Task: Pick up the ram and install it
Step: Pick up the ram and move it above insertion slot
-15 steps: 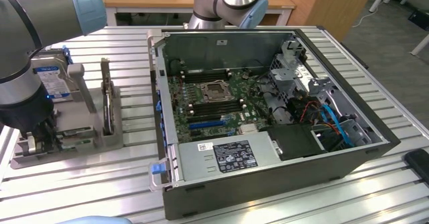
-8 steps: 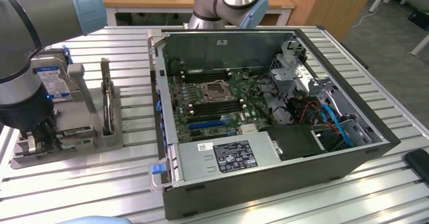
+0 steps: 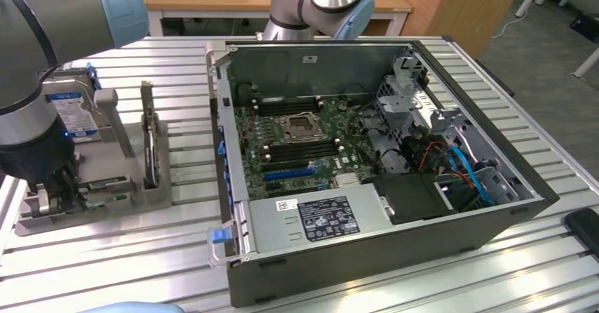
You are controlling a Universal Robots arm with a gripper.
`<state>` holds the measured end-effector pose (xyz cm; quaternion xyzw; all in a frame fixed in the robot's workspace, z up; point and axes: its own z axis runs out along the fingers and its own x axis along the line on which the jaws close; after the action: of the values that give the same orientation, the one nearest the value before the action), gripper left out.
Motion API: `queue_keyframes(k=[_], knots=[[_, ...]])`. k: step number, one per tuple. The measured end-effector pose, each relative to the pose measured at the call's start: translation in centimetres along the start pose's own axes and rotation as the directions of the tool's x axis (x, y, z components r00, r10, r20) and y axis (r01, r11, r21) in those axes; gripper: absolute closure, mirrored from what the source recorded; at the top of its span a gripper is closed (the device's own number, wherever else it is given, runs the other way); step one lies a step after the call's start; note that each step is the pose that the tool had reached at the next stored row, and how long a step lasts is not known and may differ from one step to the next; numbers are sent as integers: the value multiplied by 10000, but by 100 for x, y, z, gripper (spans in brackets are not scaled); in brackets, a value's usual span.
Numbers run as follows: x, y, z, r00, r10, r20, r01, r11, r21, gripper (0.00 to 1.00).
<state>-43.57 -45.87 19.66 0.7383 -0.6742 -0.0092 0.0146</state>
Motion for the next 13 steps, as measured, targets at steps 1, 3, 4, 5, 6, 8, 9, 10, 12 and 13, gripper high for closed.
queue_keyframes(k=[1,3,4,5,6,8,9,10,12,13], knots=[[0,0,-11,10000,0,0,0,10000,0,86],[0,1,-29,10000,0,-1,0,10000,-1,86],[0,1,-38,10000,0,-1,0,10000,-1,86],[0,2,-47,10000,0,-1,0,10000,-1,86],[1,2,-57,10000,0,-1,0,10000,-1,86],[1,2,-77,10000,-1,0,1,10000,0,86],[1,3,-86,10000,0,0,0,10000,-1,86],[1,3,-93,10000,0,-1,0,10000,0,86],[1,3,-106,10000,0,-1,0,10000,-1,86],[1,4,-111,10000,0,-1,0,10000,-1,86]])
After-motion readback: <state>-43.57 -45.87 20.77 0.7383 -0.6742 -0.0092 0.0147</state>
